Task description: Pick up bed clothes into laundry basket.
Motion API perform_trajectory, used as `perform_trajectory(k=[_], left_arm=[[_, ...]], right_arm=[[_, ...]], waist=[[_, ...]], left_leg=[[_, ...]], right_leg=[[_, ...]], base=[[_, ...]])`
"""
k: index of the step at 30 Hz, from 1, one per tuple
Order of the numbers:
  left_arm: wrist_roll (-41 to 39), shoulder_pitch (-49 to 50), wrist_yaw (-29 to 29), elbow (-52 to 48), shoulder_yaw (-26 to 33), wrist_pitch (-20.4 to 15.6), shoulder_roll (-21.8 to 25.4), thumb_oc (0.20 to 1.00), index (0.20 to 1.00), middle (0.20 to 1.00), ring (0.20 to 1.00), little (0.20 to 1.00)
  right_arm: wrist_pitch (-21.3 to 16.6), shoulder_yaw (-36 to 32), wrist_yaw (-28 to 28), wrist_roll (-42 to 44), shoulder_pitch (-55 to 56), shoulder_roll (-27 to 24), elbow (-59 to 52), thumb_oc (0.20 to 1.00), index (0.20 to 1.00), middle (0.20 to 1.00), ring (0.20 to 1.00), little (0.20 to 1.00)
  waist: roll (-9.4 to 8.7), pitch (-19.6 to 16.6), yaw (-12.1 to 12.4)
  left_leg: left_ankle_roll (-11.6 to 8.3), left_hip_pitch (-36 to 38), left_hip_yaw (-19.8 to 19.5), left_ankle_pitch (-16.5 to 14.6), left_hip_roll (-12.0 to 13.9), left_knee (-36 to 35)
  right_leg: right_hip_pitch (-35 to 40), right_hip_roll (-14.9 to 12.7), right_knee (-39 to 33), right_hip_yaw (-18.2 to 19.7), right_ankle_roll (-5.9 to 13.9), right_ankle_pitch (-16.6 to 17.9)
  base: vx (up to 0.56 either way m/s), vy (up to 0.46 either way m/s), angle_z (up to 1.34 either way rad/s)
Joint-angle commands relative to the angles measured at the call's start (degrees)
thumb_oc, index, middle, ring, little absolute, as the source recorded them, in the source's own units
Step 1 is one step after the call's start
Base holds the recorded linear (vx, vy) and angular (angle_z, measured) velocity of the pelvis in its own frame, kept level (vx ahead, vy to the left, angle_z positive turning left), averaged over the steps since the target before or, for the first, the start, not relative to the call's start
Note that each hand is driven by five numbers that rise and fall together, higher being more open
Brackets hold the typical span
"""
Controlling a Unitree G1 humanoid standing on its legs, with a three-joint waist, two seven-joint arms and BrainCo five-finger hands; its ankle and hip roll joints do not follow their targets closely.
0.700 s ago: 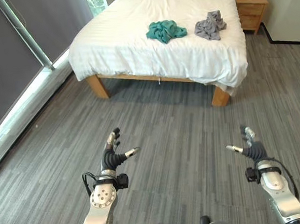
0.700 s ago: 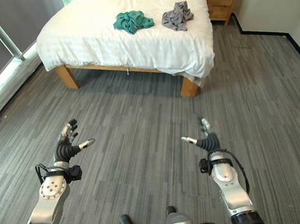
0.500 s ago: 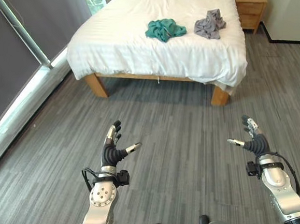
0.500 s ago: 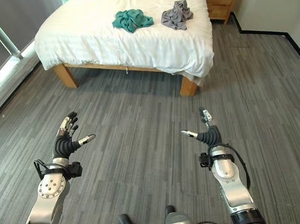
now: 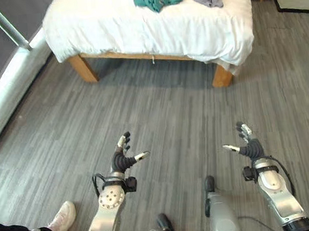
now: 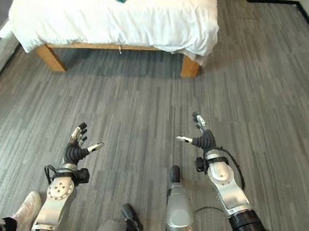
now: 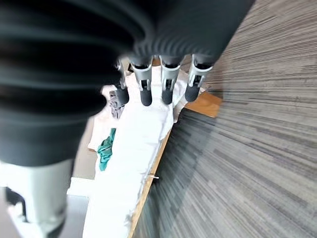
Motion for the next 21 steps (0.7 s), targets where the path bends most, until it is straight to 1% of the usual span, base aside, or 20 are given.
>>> perform_trajectory(k=[1,2,3,5,6,7,8,9,10,11,12,13,14,15,16,17,18,19,20,21], left_arm=[[-0.76,-2.11,-0.45,-4.25,0.27,-3.83,2.25,1.0,1.0,1.0,1.0,1.0],[-2.36,-2.22,0.3,-4.71,0.23,-4.32,2.13,1.0,1.0,1.0,1.0,1.0],[-2.52,-2.53,0.61,-4.53,0.09,-4.26,2.06,1.0,1.0,1.0,1.0,1.0],[-2.88,-2.63,1.48,-4.32,0.28,-4.15,1.76,1.0,1.0,1.0,1.0,1.0],[-2.94,-2.38,1.72,-4.36,0.52,-4.03,1.55,1.0,1.0,1.0,1.0,1.0],[-3.03,-2.15,1.83,-4.52,0.72,-4.11,1.33,1.0,1.0,1.0,1.0,1.0],[-3.03,-2.15,1.83,-4.52,0.72,-4.11,1.35,1.0,1.0,1.0,1.0,1.0],[-2.63,-1.09,1.77,-5.03,1.39,-3.99,1.28,1.0,1.0,1.0,1.0,1.0],[-2.62,-0.94,1.76,-5.09,1.35,-3.97,1.15,1.0,1.0,1.0,1.0,1.0],[-2.71,-0.61,1.94,-5.22,1.84,-3.99,1.18,1.0,1.0,1.0,1.0,1.0],[-3.12,-0.32,1.78,-5.25,1.83,-3.88,1.07,1.0,1.0,1.0,1.0,1.0],[-2.93,-0.21,1.74,-5.21,1.87,-3.66,1.23,1.0,1.0,1.0,1.0,1.0],[-2.68,0.23,1.7,-5.32,2.11,-3.64,1.22,1.0,1.0,1.0,1.0,1.0],[-2.68,0.24,1.7,-5.33,2.11,-3.63,1.22,1.0,1.0,1.0,1.0,1.0],[-2.3,2.04,0.79,-5.61,2.36,-3.56,1.26,1.0,1.0,1.0,1.0,1.0],[-1.74,2.46,0.75,-5.71,2.46,-3.45,1.42,1.0,1.0,1.0,1.0,1.0],[-1.46,2.42,0.79,-5.74,2.38,-3.33,1.73,1.0,1.0,1.0,1.0,1.0],[-1.39,2.38,0.83,-5.56,2.37,-3.22,2.25,1.0,1.0,1.0,1.0,1.0],[-1.1,2.01,0.79,-5.27,2.26,-3.05,2.75,1.0,1.0,1.0,1.0,1.0],[-1.11,1.96,0.79,-5.25,2.29,-3.06,2.8,1.0,1.0,1.0,1.0,1.0]], right_arm=[[-3.54,-0.74,-0.51,0.51,-2.68,-1.5,-2.94,1.0,1.0,1.0,1.0,1.0],[-3.4,-0.37,-0.67,1.16,-3.36,-2.65,-3.13,1.0,1.0,1.0,1.0,1.0],[-3.31,-0.34,-0.69,1.31,-3.42,-2.79,-3.31,1.0,1.0,1.0,1.0,1.0],[-3.0,-0.09,-0.8,1.05,-3.4,-3.01,-2.83,1.0,1.0,1.0,1.0,1.0],[-2.9,0.09,-0.62,0.97,-3.38,-2.99,-2.71,1.0,1.0,1.0,1.0,1.0],[-2.71,0.09,-0.67,0.63,-3.26,-3.0,-2.4,1.0,1.0,1.0,1.0,1.0],[-2.71,0.09,-0.66,0.63,-3.25,-2.98,-2.4,1.0,1.0,1.0,1.0,1.0],[-2.63,0.53,-0.12,0.07,-2.86,-2.86,-1.59,1.0,1.0,1.0,1.0,1.0],[-2.67,0.57,-0.12,0.06,-2.78,-2.98,-1.53,1.0,1.0,1.0,1.0,1.0],[-2.77,0.89,-0.16,-0.03,-2.83,-2.9,-0.97,1.0,1.0,1.0,1.0,1.0],[-2.69,0.98,-0.12,0.07,-2.79,-2.86,-0.74,1.0,1.0,1.0,1.0,1.0],[-2.6,1.25,0.07,-0.12,-2.73,-2.92,-0.67,1.0,1.0,1.0,1.0,1.0],[-2.57,1.23,0.14,-0.32,-2.53,-2.99,-0.64,1.0,1.0,1.0,1.0,1.0],[-2.57,1.23,0.14,-0.32,-2.52,-2.98,-0.64,1.0,1.0,1.0,1.0,1.0],[-2.48,1.57,0.9,-1.18,-1.58,-2.58,-1.01,1.0,1.0,1.0,1.0,1.0],[-2.58,2.27,1.43,-1.9,-1.47,-2.27,-1.2,1.0,1.0,1.0,1.0,1.0],[-2.56,2.43,1.22,-2.23,-1.48,-1.86,-1.17,1.0,1.0,1.0,1.0,1.0],[-2.57,3.09,1.55,-2.46,-1.46,-1.26,-1.03,1.0,1.0,1.0,1.0,1.0],[-2.74,3.42,1.76,-2.8,-1.47,-0.9,-0.81,1.0,1.0,1.0,1.0,1.0],[-2.75,3.42,1.75,-2.82,-1.54,-0.85,-0.79,1.0,1.0,1.0,1.0,1.0]], waist=[[-1.07,-1.84,-0.15],[-1.59,-0.27,1.69],[-2.51,0.34,2.61],[-3.84,0.95,4.13],[-3.63,1.12,4.78],[-3.76,1.05,5.65],[-3.86,0.97,5.67],[-1.4,0.09,6.71],[-1.62,-0.04,6.92],[-0.47,0.23,7.72],[-0.2,-0.13,8.4],[-0.05,-0.03,8.98],[-0.14,-0.05,9.56],[-0.17,-0.04,9.57],[0.48,-1.62,9.63],[0.45,-2.47,9.77],[-0.12,-2.96,9.7],[-0.68,-3.3,9.82],[-1.61,-3.38,9.71],[-1.49,-3.44,10.05]], left_leg=[[-5.0,8.56,-3.49,-0.25,5.03,14.31],[-6.15,1.96,-8.09,5.28,6.38,30.75],[-6.1,-1.69,-9.91,5.45,5.7,35.97],[-4.49,-8.6,-11.11,3.25,3.88,38.31],[-4.08,-10.7,-10.77,2.33,4.02,36.4],[-3.43,-12.79,-10.07,2.33,3.87,33.24],[-3.4,-12.77,-9.99,2.45,3.76,33.06],[-2.7,-14.74,-7.03,5.07,5.87,14.55],[-2.82,-13.51,-6.48,5.88,5.33,12.53],[-3.62,-15.92,-4.62,10.51,7.53,5.85],[-4.06,-14.77,-3.66,13.19,7.77,-1.28],[-4.45,-15.57,-3.4,14.74,8.17,-4.44],[-4.87,-16.6,-3.31,15.48,8.44,-5.72],[-4.87,-16.57,-3.29,15.47,8.42,-5.73],[-4.11,-16.15,-4.31,15.28,7.97,-6.38],[-4.21,-15.08,-4.95,16.63,7.18,-6.38],[-3.57,-13.73,-4.27,16.8,6.6,-6.38],[-2.62,-12.11,-3.25,16.29,5.91,-6.38],[-1.76,-10.57,-2.32,15.3,5.03,-6.38],[-1.73,-10.68,-2.02,15.48,5.31,-6.38]], right_leg=[[5.14,3.4,-10.75,-1.67,-2.08,5.32],[9.64,5.35,-11.95,-1.5,-5.32,3.22],[11.22,5.44,-12.34,-0.84,-6.07,2.18],[13.79,5.33,-12.82,0.89,-6.33,0.39],[14.98,5.87,-12.96,1.68,-6.22,-0.73],[15.89,5.64,-12.96,2.65,-5.85,-1.55],[15.81,5.53,-12.96,2.69,-5.83,-1.53],[18.17,6.41,-12.96,3.45,-3.62,-4.19],[18.28,6.09,-12.96,3.69,-3.57,-4.3],[20.34,6.6,-12.96,4.11,-2.63,-6.18],[21.42,6.35,-12.96,4.45,-2.48,-6.86],[22.37,6.27,-12.96,4.77,-2.32,-7.09],[24.08,6.3,-12.96,5.35,-2.3,-8.14],[24.1,6.27,-12.96,5.36,-2.29,-8.16],[25.8,6.72,-12.96,6.81,-2.04,-9.33],[27.22,6.69,-12.96,8.14,-2.28,-9.27],[28.16,6.28,-12.65,8.64,-1.86,-9.07],[27.81,5.74,-10.22,9.19,-1.28,-8.95],[27.3,4.61,-5.39,9.02,-0.24,-7.74],[26.91,4.76,-5.27,9.41,-0.28,-7.55]], base=[[0.38,-0.293,-0.12],[0.45,-0.357,-0.31],[0.45,-0.318,-0.6],[0.3,-0.079,-0.97],[0.31,0.02,-0.92],[0.23,0.028,-0.49],[0.53,0.22,-0.56],[0.45,0.195,-0.43],[0.68,0.329,-0.31],[0.38,0.162,-0.25],[0.51,0.219,-0.17],[0.45,0.142,-0.49],[0.33,0.107,-0.49],[0.49,0.173,-0.6],[0.5,0.192,-0.6],[0.64,0.258,-0.58],[0.46,0.188,-0.7],[0.4,0.169,-0.65],[0.25,0.105,-0.57],[0.32,0.18,-0.36]])
